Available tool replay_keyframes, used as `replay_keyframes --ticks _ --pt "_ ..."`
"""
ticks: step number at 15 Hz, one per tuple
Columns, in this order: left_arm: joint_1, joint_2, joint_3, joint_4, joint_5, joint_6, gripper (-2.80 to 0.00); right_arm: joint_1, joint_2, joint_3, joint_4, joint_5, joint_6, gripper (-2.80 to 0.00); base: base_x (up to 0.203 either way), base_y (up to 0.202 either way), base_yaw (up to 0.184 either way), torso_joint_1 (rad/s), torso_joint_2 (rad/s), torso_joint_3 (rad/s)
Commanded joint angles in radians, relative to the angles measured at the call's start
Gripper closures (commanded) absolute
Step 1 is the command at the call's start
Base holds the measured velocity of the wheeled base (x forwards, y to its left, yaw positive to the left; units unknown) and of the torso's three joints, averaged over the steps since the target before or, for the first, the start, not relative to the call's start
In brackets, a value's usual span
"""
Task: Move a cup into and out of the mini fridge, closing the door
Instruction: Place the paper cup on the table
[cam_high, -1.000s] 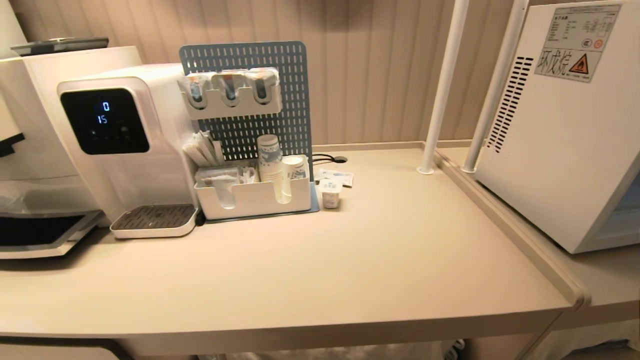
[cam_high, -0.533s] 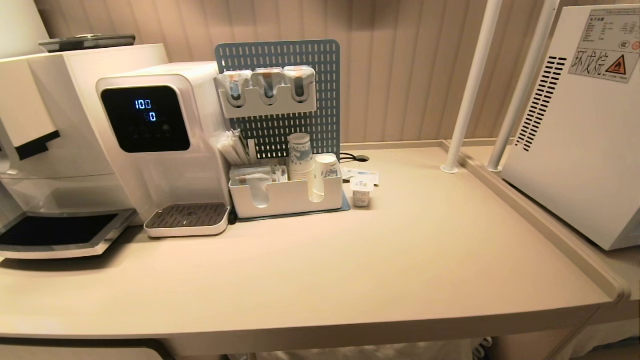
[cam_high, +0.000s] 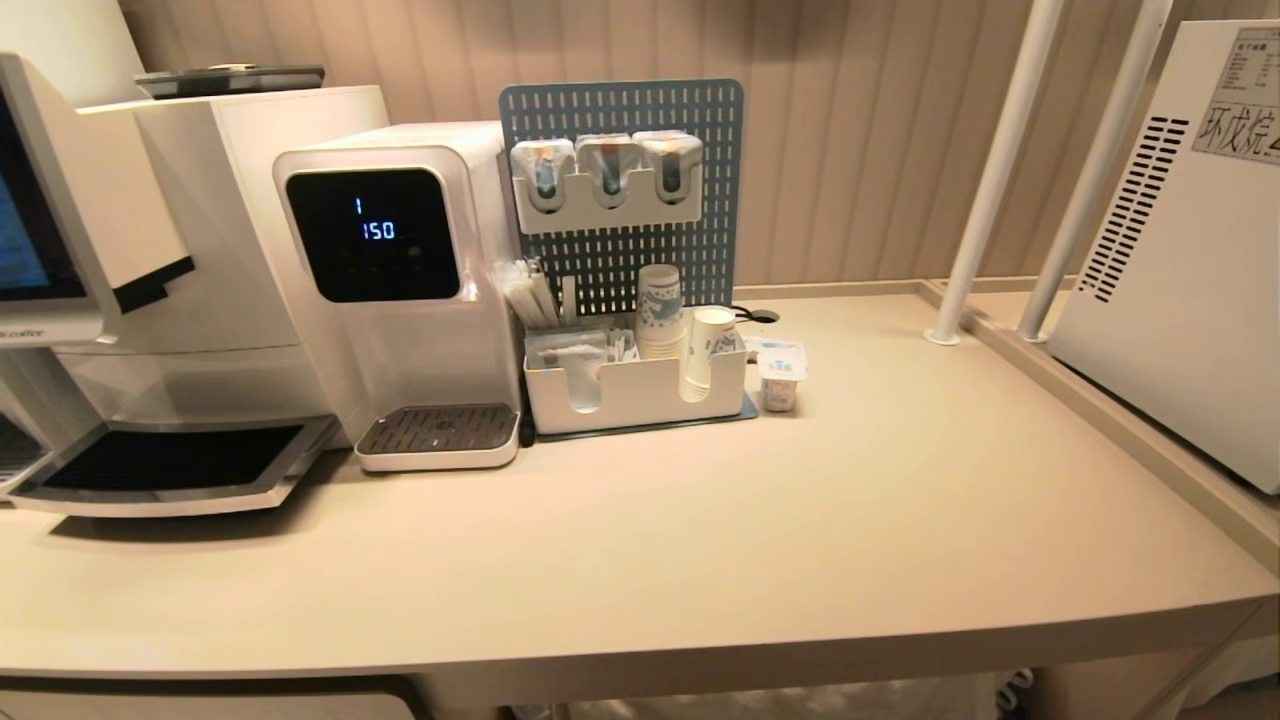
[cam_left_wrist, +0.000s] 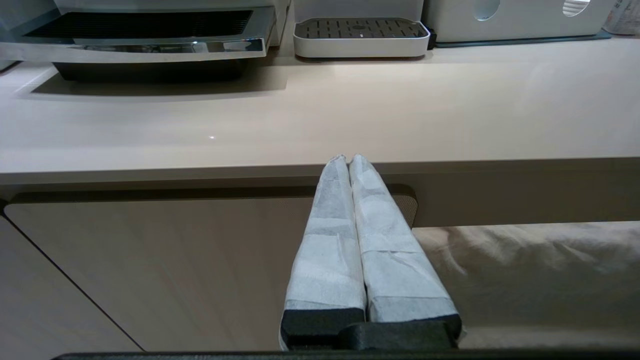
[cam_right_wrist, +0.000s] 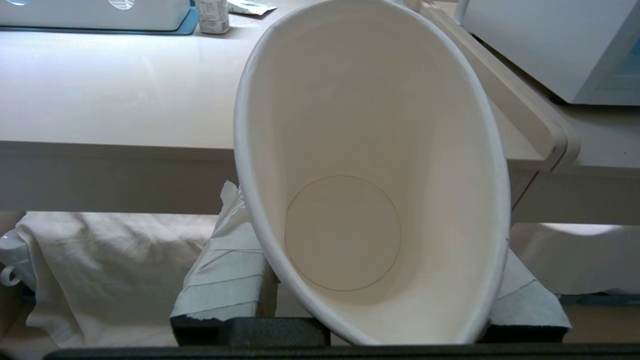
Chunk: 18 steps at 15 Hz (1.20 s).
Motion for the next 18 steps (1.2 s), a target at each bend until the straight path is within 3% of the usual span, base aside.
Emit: replay_keyframes --ticks 1,10,13,15,18 --pt "0.0 0.002 0.002 -0.002 0.001 0.002 0.0 0.0 0.0 0.018 0.0 0.0 0.002 0.0 0.0 0.0 0.0 0.0 0.0 0.0" --pt "0.0 0.002 0.002 -0.002 -0.001 0.0 0.0 0.0 0.0 0.018 0.002 -0.002 0.031 0.0 0.0 0.0 0.0 0.0 0.0 0.0" --pt "0.0 0.002 0.002 -0.002 -0.001 0.0 0.0 0.0 0.002 -0.008 0.059 -0.005 0.033 0.0 0.0 0.0 0.0 0.0 0.0 0.0" --pt "0.0 0.002 0.002 -0.002 -0.001 0.0 0.0 0.0 0.017 -0.087 0.134 0.022 0.054 0.0 0.0 0.0 0.0 0.0 0.0 0.0" --pt "0.0 0.002 0.002 -0.002 -0.001 0.0 0.0 0.001 0.112 -0.265 0.422 0.133 0.089 0.0 0.0 0.0 0.0 0.0 0.0 0.0"
